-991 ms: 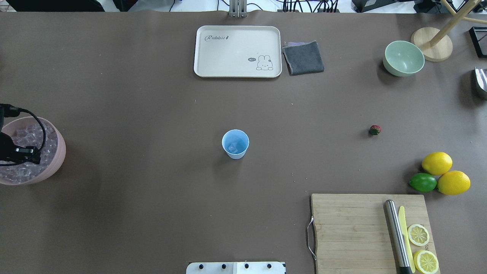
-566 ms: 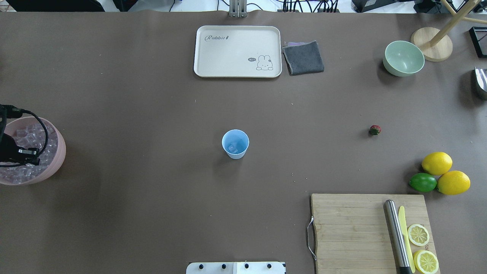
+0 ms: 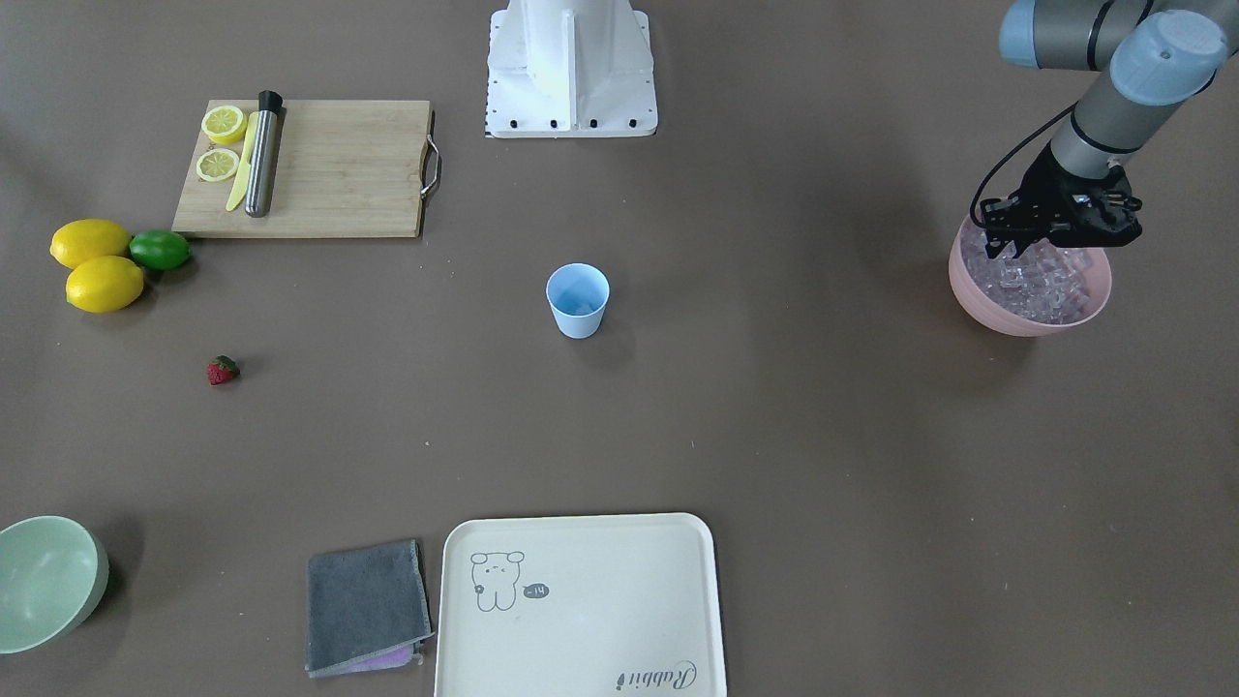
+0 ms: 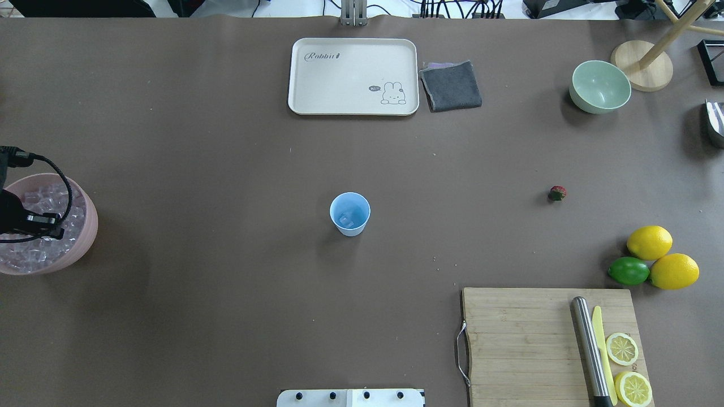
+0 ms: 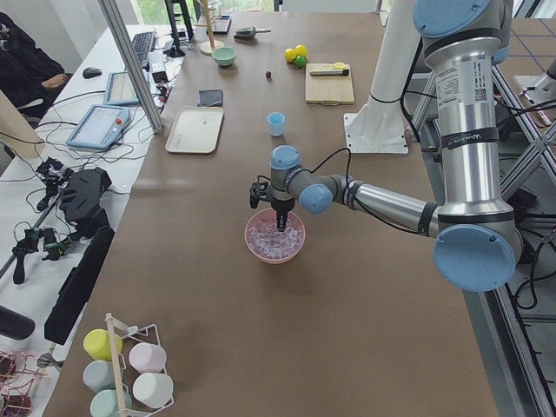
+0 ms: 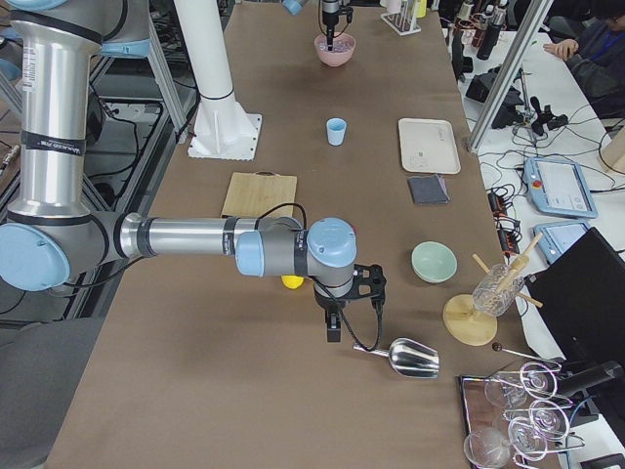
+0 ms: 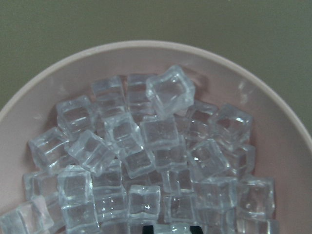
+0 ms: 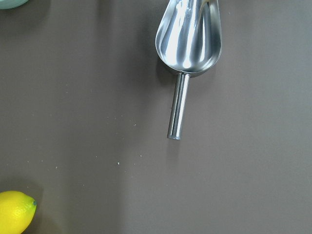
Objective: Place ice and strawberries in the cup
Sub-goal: 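Lower the left gripper into the ice bowl and grasp another cube, then carry the ice cube with the left gripper over the light-blue cup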
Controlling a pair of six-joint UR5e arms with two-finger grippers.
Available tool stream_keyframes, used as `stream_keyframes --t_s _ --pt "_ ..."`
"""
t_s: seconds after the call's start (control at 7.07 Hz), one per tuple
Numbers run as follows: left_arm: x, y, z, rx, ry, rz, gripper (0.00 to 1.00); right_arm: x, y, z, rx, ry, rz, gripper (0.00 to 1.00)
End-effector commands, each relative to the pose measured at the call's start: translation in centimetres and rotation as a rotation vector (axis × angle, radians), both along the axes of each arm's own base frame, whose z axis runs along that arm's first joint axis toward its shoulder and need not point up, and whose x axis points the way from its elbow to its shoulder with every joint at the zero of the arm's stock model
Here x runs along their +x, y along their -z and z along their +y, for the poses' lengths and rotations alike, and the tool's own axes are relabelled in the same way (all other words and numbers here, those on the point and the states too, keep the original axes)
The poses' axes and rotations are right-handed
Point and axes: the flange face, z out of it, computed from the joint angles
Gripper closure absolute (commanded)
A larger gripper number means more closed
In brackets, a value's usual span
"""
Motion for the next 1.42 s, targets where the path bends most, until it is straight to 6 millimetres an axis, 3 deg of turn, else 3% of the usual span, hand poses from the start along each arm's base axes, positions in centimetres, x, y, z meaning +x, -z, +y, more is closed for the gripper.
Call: stream_keyframes --t_s 0.0,0.14,0.28,0.42,0.71,0.85,0.99,1.13,1.27 --pt "-6.6 1.0 -1.9 0.059 -0.018 0.031 1.00 0.0 0.0 0.0 -0.002 0.000 -0.001 0.00" --pt "-9.7 1.2 -2.7 0.082 -0.031 -0.008 1.00 0.0 -0.2 0.1 -0.005 0.000 -0.001 0.00" --pt "-12.0 2.6 -3.0 0.078 -0.030 -0.036 1.00 0.0 -0.1 0.1 -0.004 -0.001 -0.001 0.00" --pt "-12.0 6.3 -4.6 0.072 -0.022 -0.042 1.00 0.0 -0.2 0.2 -0.006 -0.001 -0.001 0.00" --pt "-9.3 18.3 -11.0 0.081 0.023 -0.025 1.00 0.0 -0.2 0.2 -0.007 -0.001 -0.001 0.00" --pt "-7.2 24.6 -12.1 0.040 0.091 0.020 1.00 0.0 -0.3 0.3 -0.010 -0.002 -0.003 0.00" --pt "-1.9 29.8 -11.1 -0.007 0.120 0.092 1.00 0.0 -0.3 0.3 -0.010 -0.002 -0.003 0.00" --pt "5.6 34.9 -8.5 -0.024 0.105 0.211 1.00 0.0 -0.4 0.3 -0.011 -0.002 -0.003 0.00" --pt "11.6 37.5 -7.7 -0.033 0.100 0.341 1.00 0.0 -0.2 0.2 -0.008 -0.002 -0.003 0.00"
